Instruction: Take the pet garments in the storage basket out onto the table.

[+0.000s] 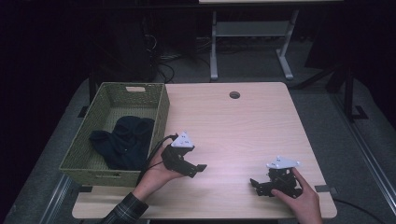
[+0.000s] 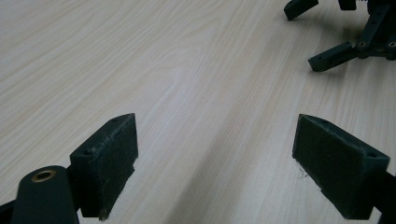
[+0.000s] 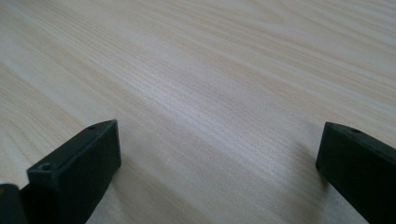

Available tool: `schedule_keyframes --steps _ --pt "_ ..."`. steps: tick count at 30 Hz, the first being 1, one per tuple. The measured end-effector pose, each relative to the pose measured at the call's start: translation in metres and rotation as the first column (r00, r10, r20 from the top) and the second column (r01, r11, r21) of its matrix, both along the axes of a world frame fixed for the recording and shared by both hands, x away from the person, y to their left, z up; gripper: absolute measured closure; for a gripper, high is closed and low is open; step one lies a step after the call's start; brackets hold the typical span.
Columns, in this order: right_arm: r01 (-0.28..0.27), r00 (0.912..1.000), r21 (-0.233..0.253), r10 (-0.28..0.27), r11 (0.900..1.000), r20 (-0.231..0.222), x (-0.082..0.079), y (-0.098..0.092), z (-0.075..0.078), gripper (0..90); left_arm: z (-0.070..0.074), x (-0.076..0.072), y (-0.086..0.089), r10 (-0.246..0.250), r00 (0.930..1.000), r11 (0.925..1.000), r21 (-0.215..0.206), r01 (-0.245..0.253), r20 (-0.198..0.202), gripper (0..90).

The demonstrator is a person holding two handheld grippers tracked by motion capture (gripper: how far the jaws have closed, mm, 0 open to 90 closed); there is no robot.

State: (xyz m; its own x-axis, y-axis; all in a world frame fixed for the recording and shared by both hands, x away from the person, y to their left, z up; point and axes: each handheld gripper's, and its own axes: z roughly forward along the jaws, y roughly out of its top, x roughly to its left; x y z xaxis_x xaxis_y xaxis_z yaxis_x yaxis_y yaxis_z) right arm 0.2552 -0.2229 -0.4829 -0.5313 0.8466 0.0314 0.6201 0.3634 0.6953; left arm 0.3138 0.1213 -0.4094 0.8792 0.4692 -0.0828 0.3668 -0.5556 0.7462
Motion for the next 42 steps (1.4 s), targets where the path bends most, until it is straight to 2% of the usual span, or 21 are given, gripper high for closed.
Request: schedule_keyframes --steps 18,31,33,42 --pt "-0.001 1.0000 0.000 0.001 1.000 0.002 0.000 0.000 0.000 0.0 0.027 0.008 0.003 0.002 0.9993 0.9989 -0.046 0.000 0.036 13.7" --pt "0.000 1.0000 0.000 0.000 1.000 0.002 0.000 0.000 0.000 0.0 0.038 0.014 0.008 -0.008 0.9991 0.9999 -0.013 0.009 0.041 13.7" --pt "0.000 1.0000 0.000 0.000 1.000 0.001 0.000 0.000 0.000 0.0 0.042 0.016 0.011 -0.006 0.9986 1.0000 0.006 0.005 0.052 13.8" --pt "0.004 1.0000 0.001 -0.004 1.000 0.001 0.000 0.000 0.000 0.0 0.054 0.022 0.024 0.019 0.9980 0.9998 -0.006 -0.019 0.060 13.8"
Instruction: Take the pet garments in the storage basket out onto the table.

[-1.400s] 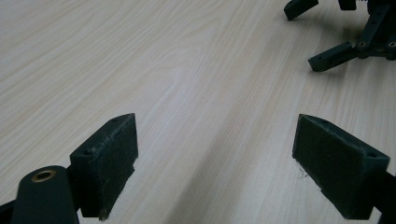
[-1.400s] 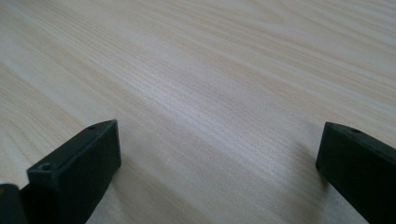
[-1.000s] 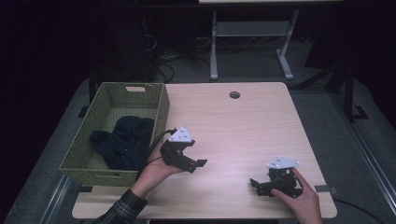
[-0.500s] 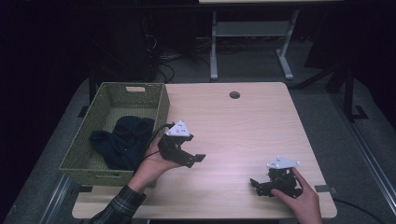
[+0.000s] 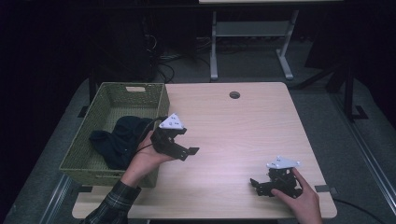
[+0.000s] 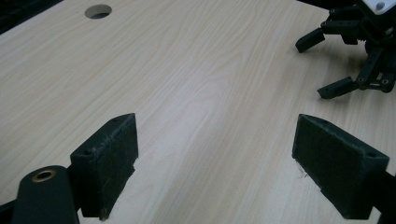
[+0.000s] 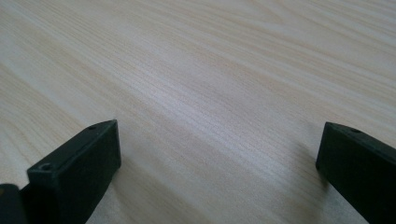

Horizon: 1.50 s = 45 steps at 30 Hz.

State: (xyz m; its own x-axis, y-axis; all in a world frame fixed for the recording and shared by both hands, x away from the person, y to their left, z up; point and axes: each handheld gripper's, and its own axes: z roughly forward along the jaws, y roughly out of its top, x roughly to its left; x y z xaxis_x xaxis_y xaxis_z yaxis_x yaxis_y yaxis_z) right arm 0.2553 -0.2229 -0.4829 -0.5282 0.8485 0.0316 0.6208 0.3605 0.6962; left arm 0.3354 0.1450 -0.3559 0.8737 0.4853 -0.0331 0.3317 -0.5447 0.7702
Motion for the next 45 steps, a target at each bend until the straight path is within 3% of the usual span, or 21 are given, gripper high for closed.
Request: schedule_keyframes --steps 24,45 --pt "-0.001 1.0000 -0.002 0.001 1.000 0.004 0.000 0.000 0.000 0.0 0.007 0.010 0.043 0.091 0.9958 0.9958 -0.012 -0.091 0.004 13.8" --pt "-0.002 1.0000 -0.001 0.002 1.000 0.004 0.000 0.000 0.000 0.0 0.008 0.016 0.086 0.188 0.9821 0.9822 -0.012 -0.188 0.014 13.9"
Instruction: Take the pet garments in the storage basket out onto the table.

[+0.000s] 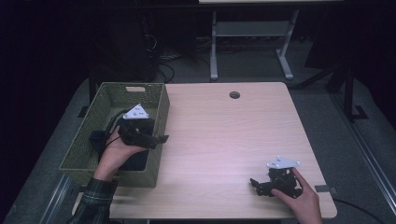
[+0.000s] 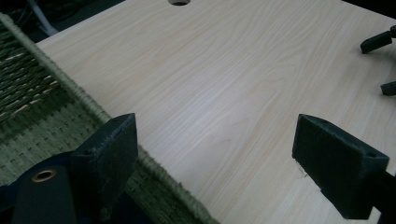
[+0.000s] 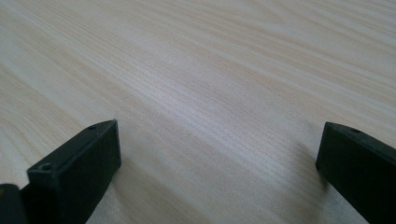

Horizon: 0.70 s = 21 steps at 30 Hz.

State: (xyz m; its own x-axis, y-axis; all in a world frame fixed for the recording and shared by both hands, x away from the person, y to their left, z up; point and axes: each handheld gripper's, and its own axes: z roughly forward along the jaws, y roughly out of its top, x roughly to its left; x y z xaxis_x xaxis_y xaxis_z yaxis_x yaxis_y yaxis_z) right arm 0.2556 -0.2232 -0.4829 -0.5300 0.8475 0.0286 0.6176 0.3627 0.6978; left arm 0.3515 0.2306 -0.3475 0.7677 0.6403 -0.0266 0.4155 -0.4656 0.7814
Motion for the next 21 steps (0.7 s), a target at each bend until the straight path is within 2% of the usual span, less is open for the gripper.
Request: schedule_keyframes --steps 4,12,16,21 --pt "0.000 1.0000 0.000 0.000 1.000 0.000 0.000 0.000 0.000 0.0 0.002 0.001 0.012 0.029 0.9996 0.9996 -0.001 -0.029 0.007 13.9" --pt "-0.001 1.0000 0.000 0.001 1.000 0.001 0.000 0.000 0.000 0.0 0.004 0.002 0.034 0.085 0.9962 0.9960 0.024 -0.086 0.015 13.9" --pt "-0.001 1.0000 -0.001 0.001 1.000 0.001 0.000 0.000 0.000 0.0 0.002 0.004 0.040 0.097 0.9952 0.9946 0.036 -0.097 0.017 13.9" --pt "-0.001 1.0000 0.000 0.001 1.000 0.001 0.000 0.000 0.000 0.0 -0.006 0.007 0.054 0.129 0.9916 0.9895 0.065 -0.129 -0.003 13.9"
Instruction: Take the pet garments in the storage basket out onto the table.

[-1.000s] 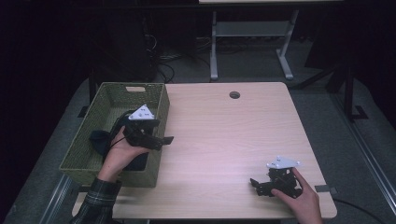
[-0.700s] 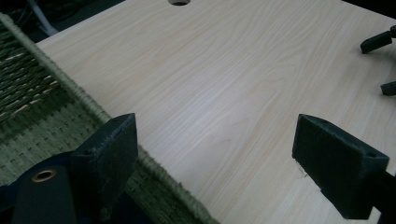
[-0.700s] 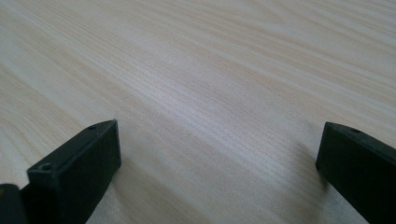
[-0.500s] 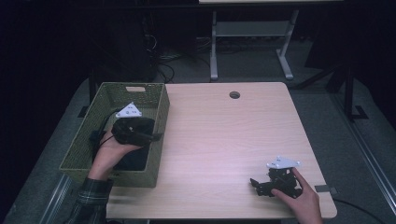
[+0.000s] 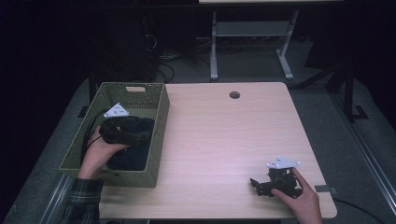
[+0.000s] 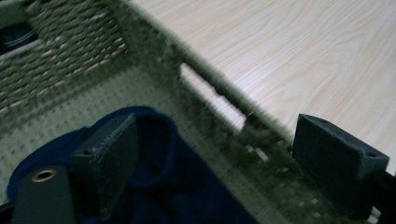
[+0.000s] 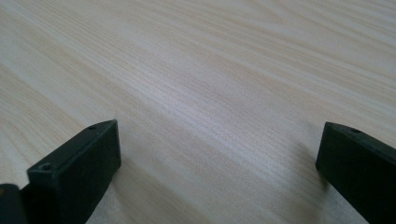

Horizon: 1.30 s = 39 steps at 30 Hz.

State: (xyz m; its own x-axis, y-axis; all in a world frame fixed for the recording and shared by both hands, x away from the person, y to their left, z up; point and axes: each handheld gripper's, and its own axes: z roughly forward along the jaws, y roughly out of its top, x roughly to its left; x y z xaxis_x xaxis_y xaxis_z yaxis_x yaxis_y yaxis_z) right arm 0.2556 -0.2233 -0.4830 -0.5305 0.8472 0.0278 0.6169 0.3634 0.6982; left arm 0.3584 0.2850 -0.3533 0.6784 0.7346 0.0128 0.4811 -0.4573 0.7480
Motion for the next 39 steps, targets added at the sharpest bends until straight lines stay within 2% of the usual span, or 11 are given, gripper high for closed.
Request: schedule_keyframes --steps 3,5,11,15,17,24,28,34,35,37,39 --pt "0.000 1.0000 0.000 0.000 1.000 0.000 0.000 0.000 0.000 0.0 -0.002 0.001 0.005 0.012 0.9999 0.9999 0.005 -0.012 -0.003 13.9" --pt "0.002 1.0000 0.002 -0.002 1.000 0.000 0.000 0.000 0.000 0.0 -0.005 0.003 0.013 0.040 0.9992 0.9991 0.014 -0.039 -0.011 14.3" --pt "0.002 1.0000 0.001 -0.002 1.000 0.000 0.000 0.000 0.000 0.0 -0.012 0.005 0.022 0.059 0.9977 0.9978 0.031 -0.058 -0.033 16.8" --pt "0.001 1.0000 0.001 -0.001 1.000 -0.001 0.000 0.000 0.000 0.0 -0.024 0.009 0.025 0.071 0.9939 0.9957 0.066 -0.066 -0.084 18.9" --pt "0.002 1.0000 0.002 -0.002 1.000 -0.001 0.000 0.000 0.000 0.0 -0.028 0.010 0.026 0.067 0.9920 0.9959 0.068 -0.060 -0.107 19.6" --pt "0.001 1.0000 0.001 -0.001 1.000 0.000 0.000 0.000 0.000 0.0 -0.036 0.012 0.025 0.058 0.9865 0.9947 0.094 -0.044 -0.153 20.5" --pt "0.001 1.0000 0.001 -0.001 1.000 0.000 0.000 0.000 0.000 0.0 -0.044 0.014 0.023 0.055 0.9793 0.9926 0.117 -0.033 -0.195 21.0" --pt "0.002 1.0000 0.002 -0.002 1.000 -0.001 0.000 0.000 0.000 0.0 -0.051 0.017 0.023 0.058 0.9725 0.9895 0.142 -0.026 -0.226 21.0" --pt "0.002 1.0000 0.002 -0.002 1.000 0.000 0.000 0.000 0.000 0.0 -0.053 0.018 0.023 0.063 0.9703 0.9891 0.144 -0.029 -0.234 21.0" --pt "0.002 1.0000 0.002 -0.002 1.000 0.000 0.000 0.000 0.000 0.0 -0.058 0.020 0.023 0.073 0.9608 0.9860 0.164 -0.029 -0.268 21.1" --pt "0.002 1.0000 0.002 -0.002 1.000 0.000 0.000 0.000 0.000 0.0 -0.061 0.022 0.022 0.078 0.9568 0.9835 0.179 -0.028 -0.280 21.0"
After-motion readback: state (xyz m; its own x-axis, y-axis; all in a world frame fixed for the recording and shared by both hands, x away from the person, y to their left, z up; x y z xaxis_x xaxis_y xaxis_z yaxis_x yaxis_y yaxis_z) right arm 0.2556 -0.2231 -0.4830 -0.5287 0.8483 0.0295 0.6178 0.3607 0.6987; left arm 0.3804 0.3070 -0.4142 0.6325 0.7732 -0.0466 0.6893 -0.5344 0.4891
